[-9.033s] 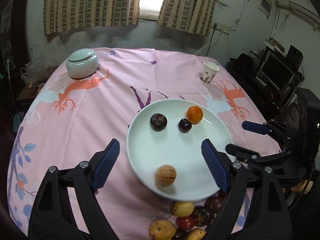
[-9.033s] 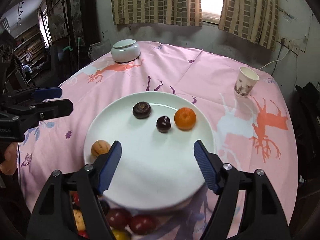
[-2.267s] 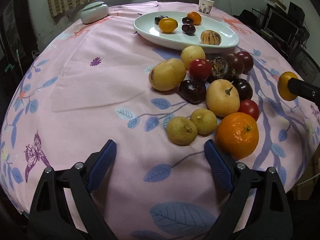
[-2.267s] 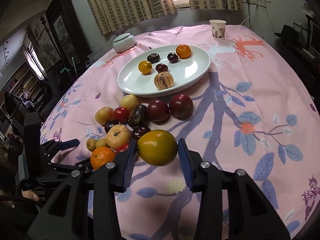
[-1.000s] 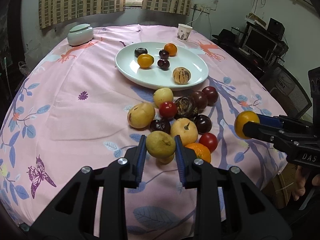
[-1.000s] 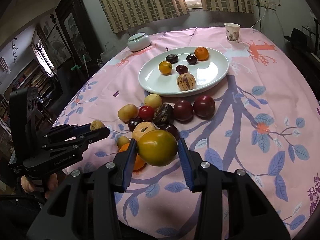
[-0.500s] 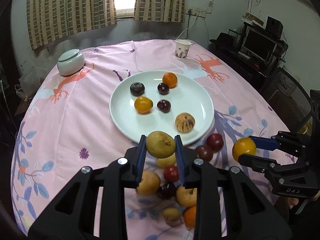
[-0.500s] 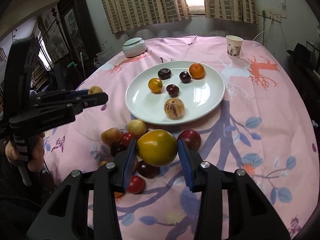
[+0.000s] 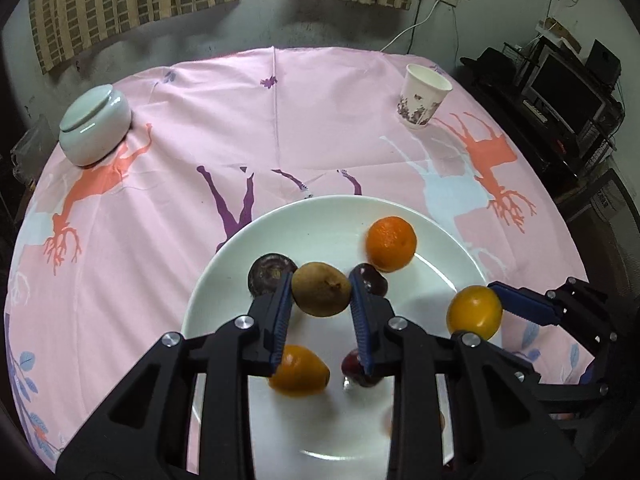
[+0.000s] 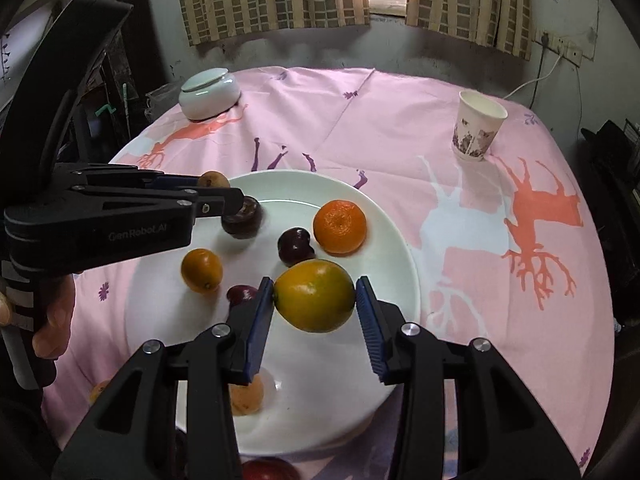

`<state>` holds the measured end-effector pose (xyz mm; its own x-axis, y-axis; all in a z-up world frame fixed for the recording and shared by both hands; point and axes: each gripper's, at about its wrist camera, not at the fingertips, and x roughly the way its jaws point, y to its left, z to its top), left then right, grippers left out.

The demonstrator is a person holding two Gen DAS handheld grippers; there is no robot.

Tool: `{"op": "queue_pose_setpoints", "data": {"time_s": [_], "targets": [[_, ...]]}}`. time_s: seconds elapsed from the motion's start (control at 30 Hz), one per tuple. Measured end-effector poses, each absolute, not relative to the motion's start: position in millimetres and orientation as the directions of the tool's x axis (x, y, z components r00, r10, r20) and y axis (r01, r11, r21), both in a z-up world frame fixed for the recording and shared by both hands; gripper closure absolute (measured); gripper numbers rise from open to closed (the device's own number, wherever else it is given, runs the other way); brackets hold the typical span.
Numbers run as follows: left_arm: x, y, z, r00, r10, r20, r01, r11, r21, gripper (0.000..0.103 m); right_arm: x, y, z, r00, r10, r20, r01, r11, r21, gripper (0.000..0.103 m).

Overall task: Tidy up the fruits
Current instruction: 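Carry the pear and yellow plum onto the white plate and release both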

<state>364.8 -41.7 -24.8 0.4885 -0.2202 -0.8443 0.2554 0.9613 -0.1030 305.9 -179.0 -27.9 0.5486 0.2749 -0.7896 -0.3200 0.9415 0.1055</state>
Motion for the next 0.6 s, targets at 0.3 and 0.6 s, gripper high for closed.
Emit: {"op": "queue_pose_setpoints", "data": {"time_s": [0.3,0.6], "targets": [[390,-50,-51,0.445,-0.226,-0.866,0.249,0.961,-0.123,0.072,337,-179,-55,0.503,0.270,-0.821,-0.296,0.946,0.130,0.060],[383,-37,-25,0.494,-0.229,-0.839,0.214,0.967,-0.138,0.037,330,-179,-41,0.588,0.195,-0.785,-0.278,0.960,0.031,0.027]]}}
